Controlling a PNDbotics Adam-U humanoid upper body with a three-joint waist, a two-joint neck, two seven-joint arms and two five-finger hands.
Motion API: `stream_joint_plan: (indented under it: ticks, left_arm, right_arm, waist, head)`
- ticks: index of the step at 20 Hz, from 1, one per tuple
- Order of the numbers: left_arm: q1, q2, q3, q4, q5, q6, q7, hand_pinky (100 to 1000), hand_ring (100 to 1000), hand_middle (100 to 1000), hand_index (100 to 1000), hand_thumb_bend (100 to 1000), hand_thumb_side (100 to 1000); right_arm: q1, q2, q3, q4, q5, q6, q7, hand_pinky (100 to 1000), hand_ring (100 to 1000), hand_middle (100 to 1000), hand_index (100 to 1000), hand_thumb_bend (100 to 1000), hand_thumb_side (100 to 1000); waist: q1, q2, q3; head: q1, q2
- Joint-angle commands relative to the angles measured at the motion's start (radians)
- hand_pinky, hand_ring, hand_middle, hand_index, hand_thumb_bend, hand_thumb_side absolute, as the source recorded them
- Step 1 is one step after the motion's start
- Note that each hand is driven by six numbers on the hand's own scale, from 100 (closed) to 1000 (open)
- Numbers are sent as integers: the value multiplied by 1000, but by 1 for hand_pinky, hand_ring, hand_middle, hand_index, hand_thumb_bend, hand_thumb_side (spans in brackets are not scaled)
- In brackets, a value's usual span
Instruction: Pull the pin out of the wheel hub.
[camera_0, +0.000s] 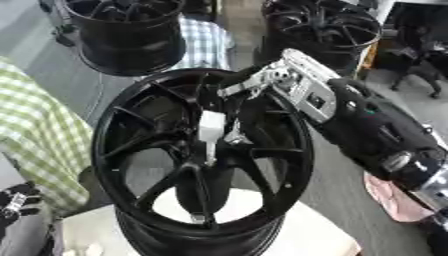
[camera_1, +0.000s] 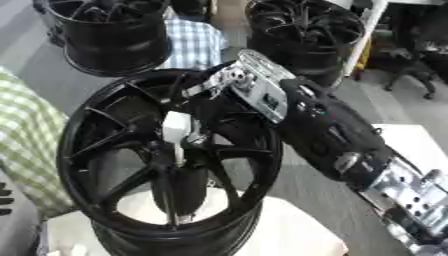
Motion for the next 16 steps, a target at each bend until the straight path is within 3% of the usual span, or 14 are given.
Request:
stream_joint_plan:
  ticks: [1,8,16]
  left_arm:
    - [-12,19,-4,-22,-3,-1,-4,703,729,679,799,415,654]
    - [-11,20,-4,-22,-4,-2,-6,703,730,680,800,416,656]
    - [-13,19,-5,-22,-4,-2,-9,703,731,681,801,416,658]
  right_arm:
    - [-23,-14,-19,-41,-5,-2,-1,681,674,600,730,365,464]
    - [-28,-28,6,-107,-59,28,-1,694,690,640,764,363,495]
    - [-21,-23,23,-90,-47,37,-1,692,690,649,769,344,479]
  waist:
    - [9,-12,0]
    - [9,-13,-1]
    - [8,-13,3]
  head:
    - [-2,2]
    - [-4,2]
    - [-6,2]
